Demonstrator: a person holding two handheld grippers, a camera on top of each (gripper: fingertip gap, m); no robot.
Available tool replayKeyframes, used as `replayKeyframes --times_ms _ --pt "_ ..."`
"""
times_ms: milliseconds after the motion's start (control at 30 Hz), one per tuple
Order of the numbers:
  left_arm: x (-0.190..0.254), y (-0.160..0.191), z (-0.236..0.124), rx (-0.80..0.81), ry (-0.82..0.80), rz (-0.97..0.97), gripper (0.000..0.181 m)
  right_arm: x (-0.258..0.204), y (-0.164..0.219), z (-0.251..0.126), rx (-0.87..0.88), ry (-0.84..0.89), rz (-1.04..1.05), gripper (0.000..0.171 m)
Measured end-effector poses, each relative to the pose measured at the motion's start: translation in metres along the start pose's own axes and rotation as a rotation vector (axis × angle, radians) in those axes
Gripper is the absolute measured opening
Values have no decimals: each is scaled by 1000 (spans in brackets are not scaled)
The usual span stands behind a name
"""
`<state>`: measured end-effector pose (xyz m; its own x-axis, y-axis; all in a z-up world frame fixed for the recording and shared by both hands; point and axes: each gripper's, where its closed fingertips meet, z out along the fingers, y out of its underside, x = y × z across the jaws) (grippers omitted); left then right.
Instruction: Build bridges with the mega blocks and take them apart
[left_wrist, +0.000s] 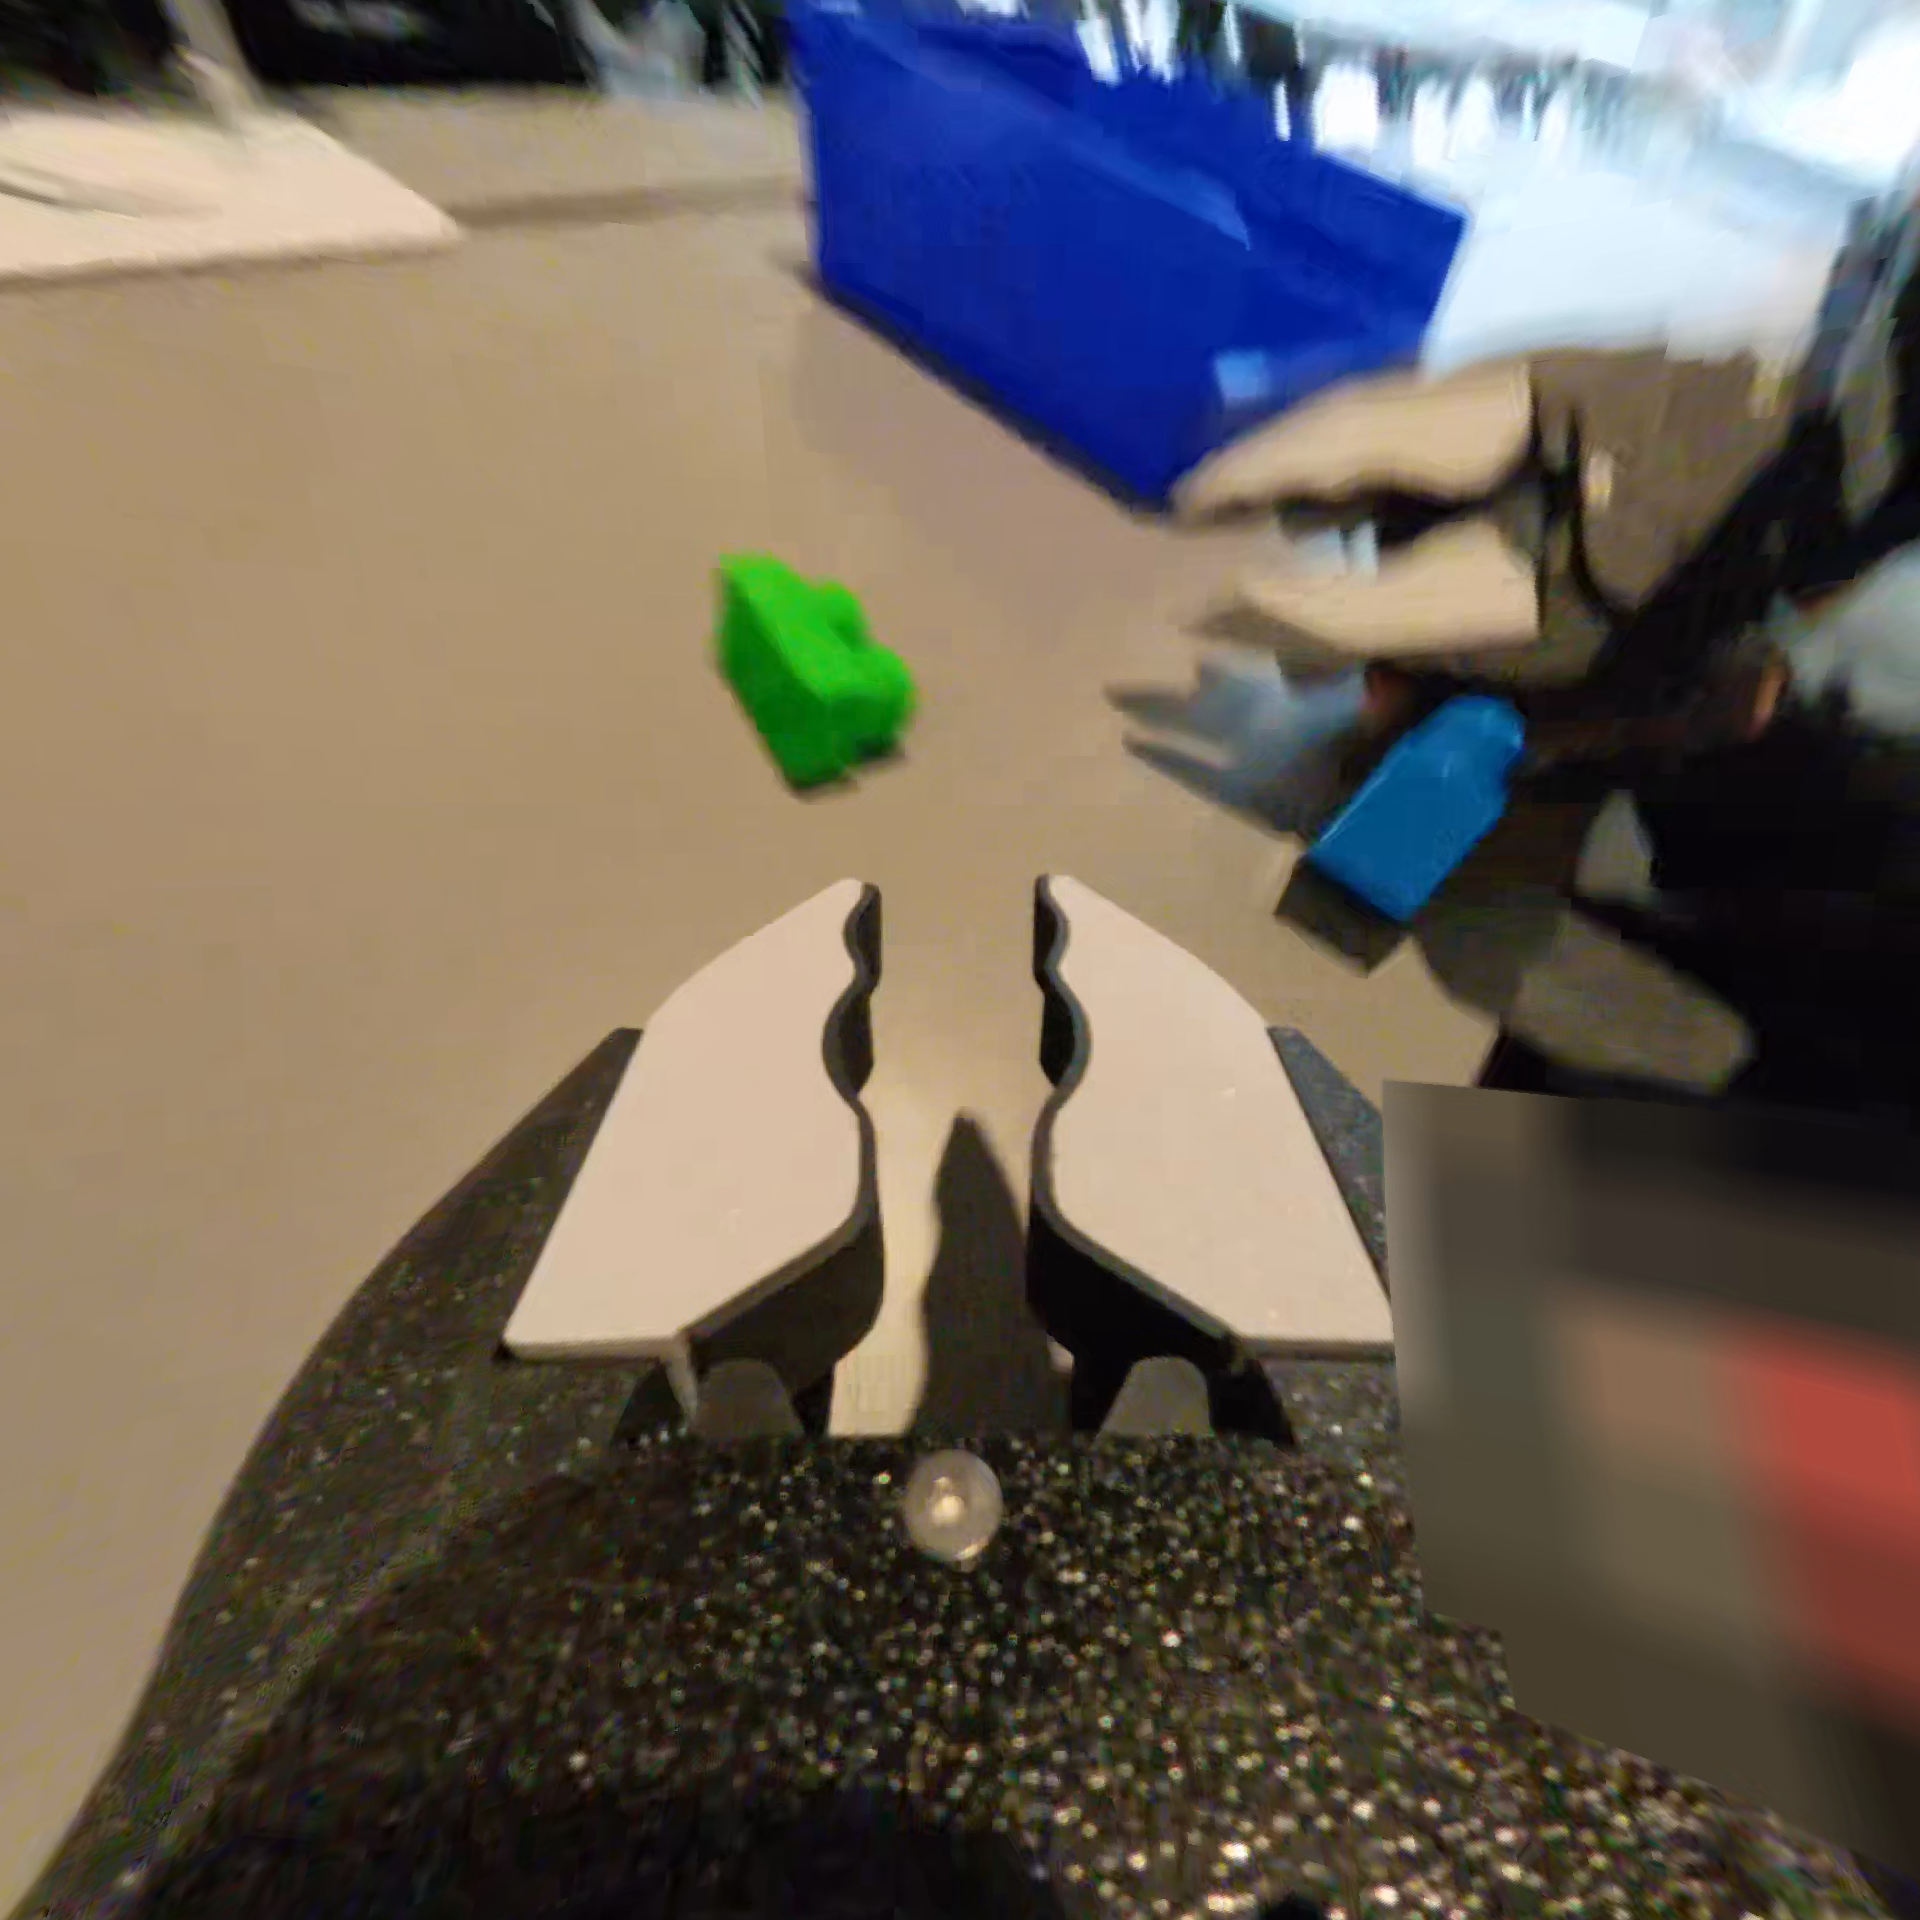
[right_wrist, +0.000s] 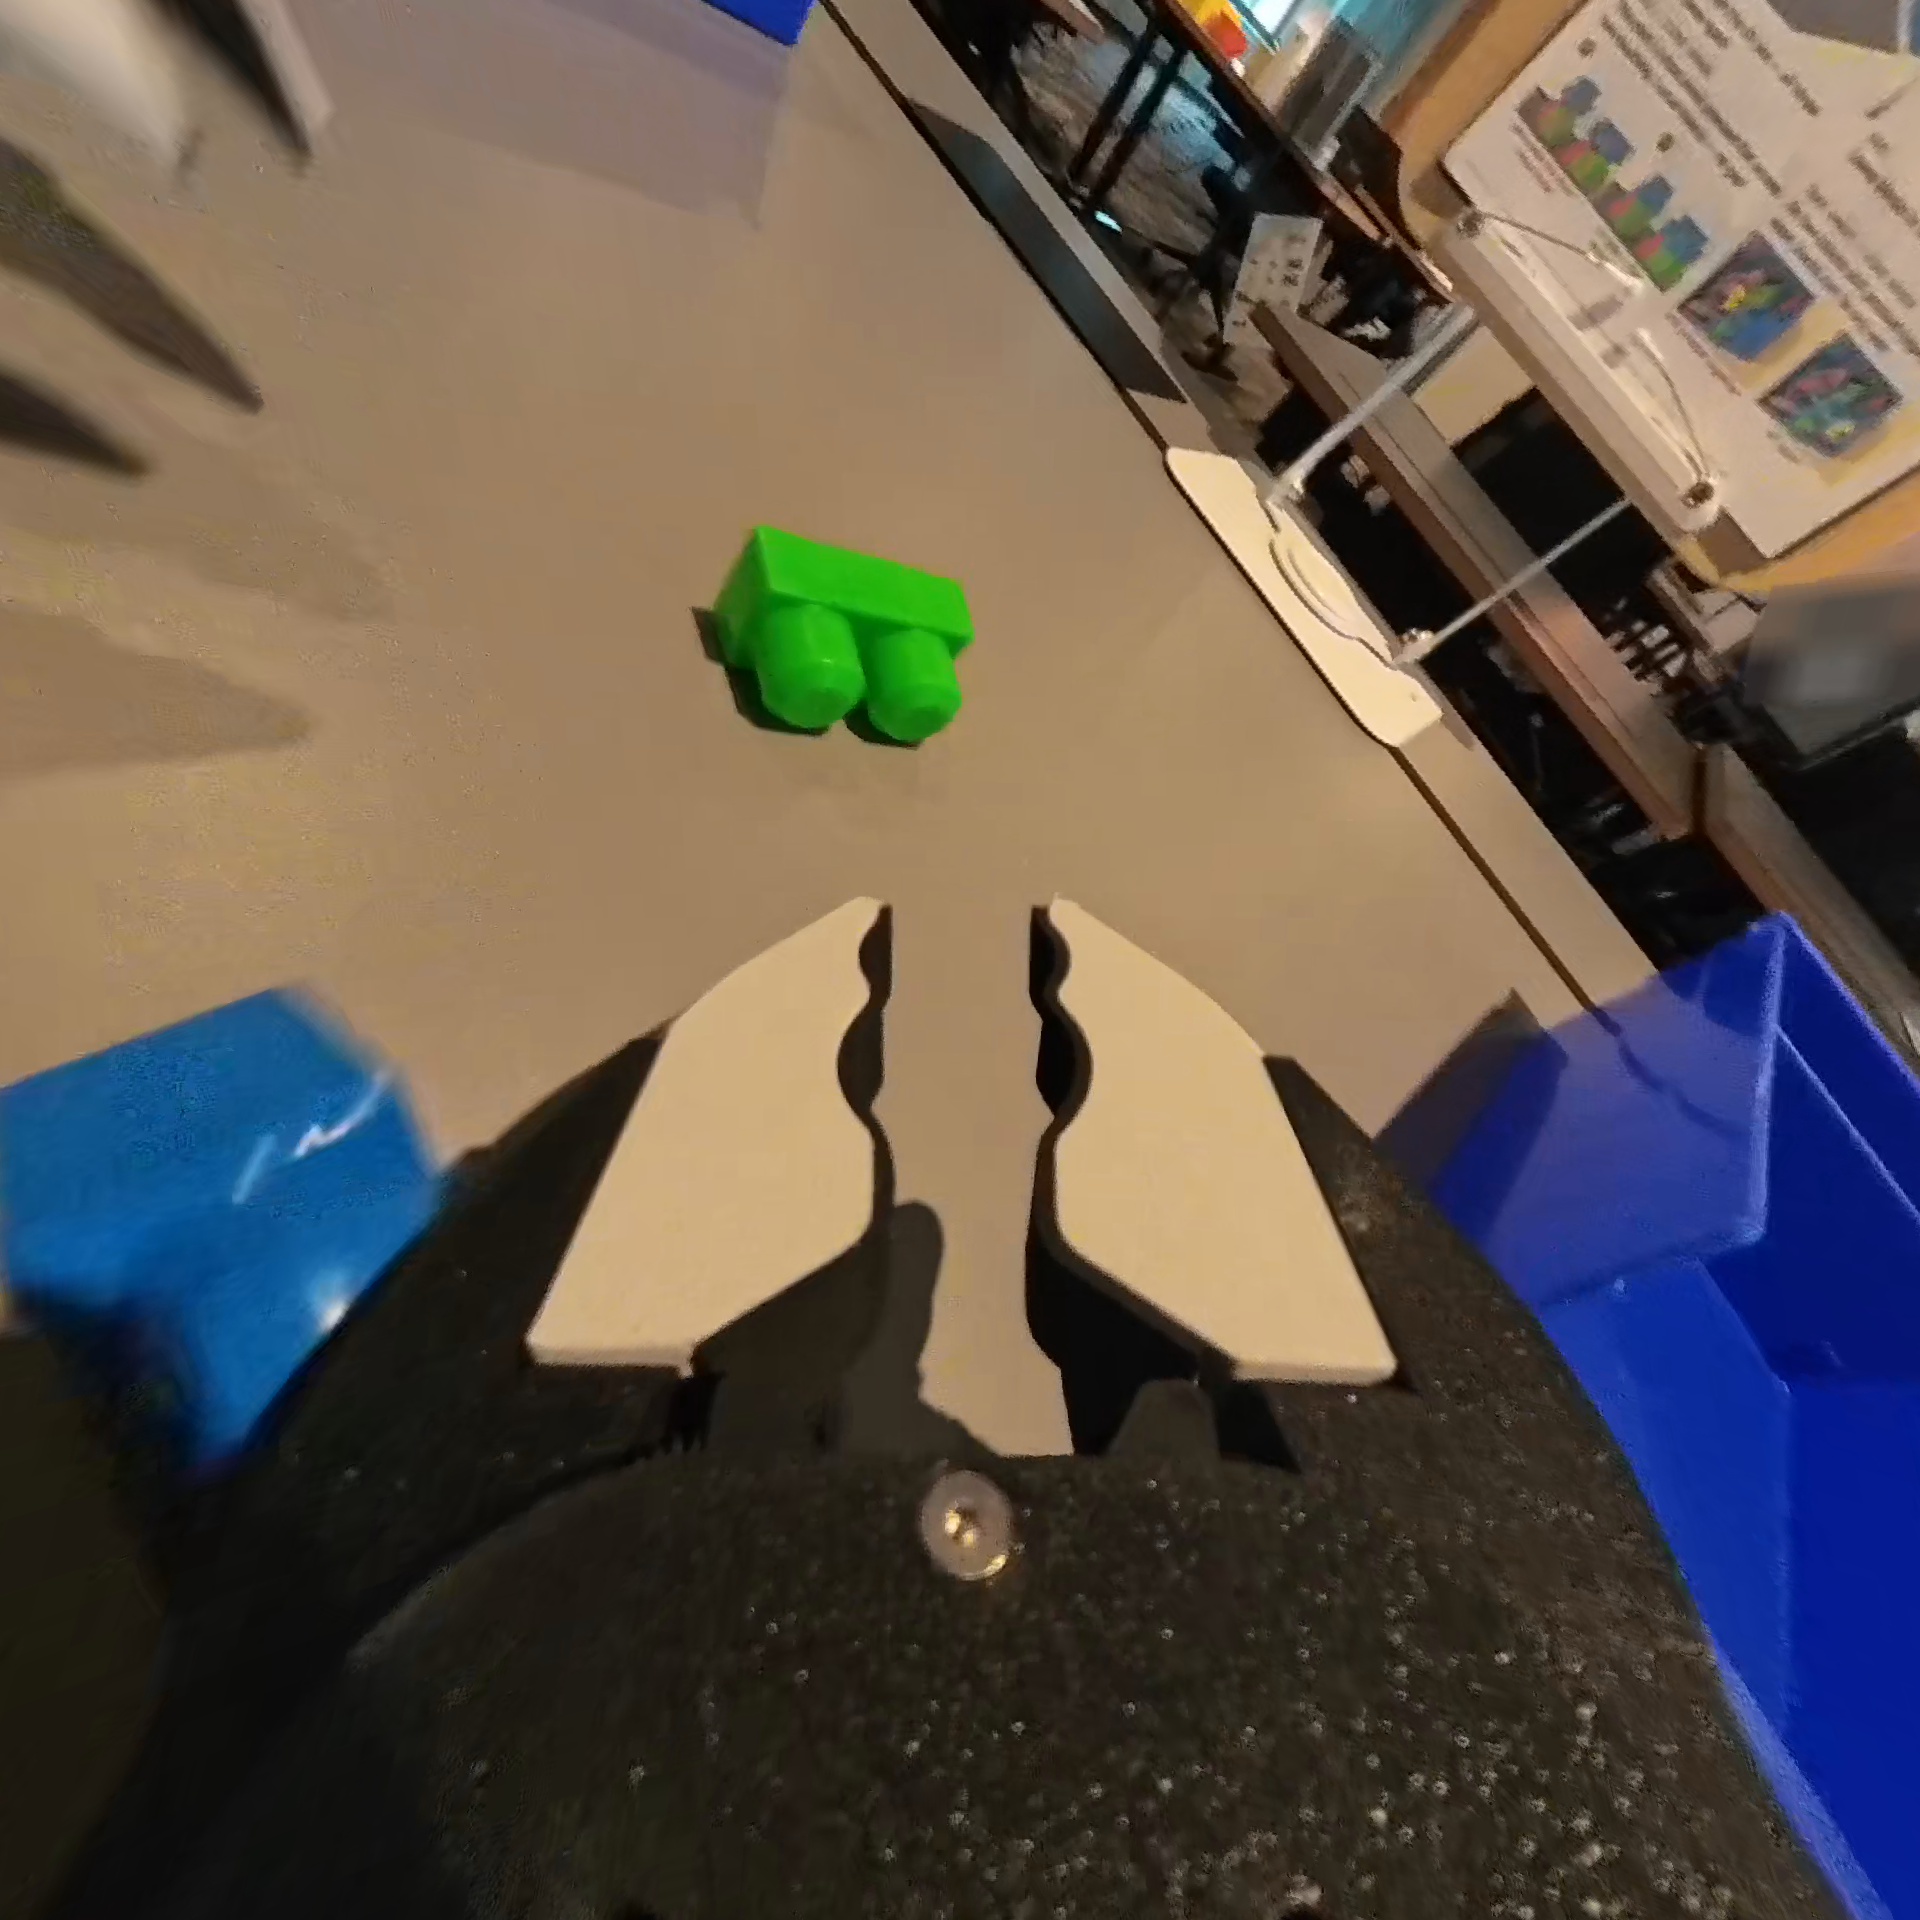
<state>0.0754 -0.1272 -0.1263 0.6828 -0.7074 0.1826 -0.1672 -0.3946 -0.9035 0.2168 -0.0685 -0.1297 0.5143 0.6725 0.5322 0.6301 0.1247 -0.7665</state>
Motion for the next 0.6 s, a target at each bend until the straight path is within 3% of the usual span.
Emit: replayKeyframes --times_ms 33,100,233,400,500,600 --pt "14 16 9 -98 -17 63 33 1 3 -4 -17 0 16 25" --pt "20 22 15 -136 -153 175 52 14 17 -10 -87 65 85 24" --pt "51 15 22 -53 -191 275 43 19 41 -9 -218 168 41 24" --pt "59 25 26 -116 -152 327 42 16 35 -12 -174 178 9 21" --pt "61 26 28 -124 -126 311 42 18 34 -28 -113 167 70 20" --pt "62 29 31 -155 -110 323 40 35 55 -60 -118 195 151 20"
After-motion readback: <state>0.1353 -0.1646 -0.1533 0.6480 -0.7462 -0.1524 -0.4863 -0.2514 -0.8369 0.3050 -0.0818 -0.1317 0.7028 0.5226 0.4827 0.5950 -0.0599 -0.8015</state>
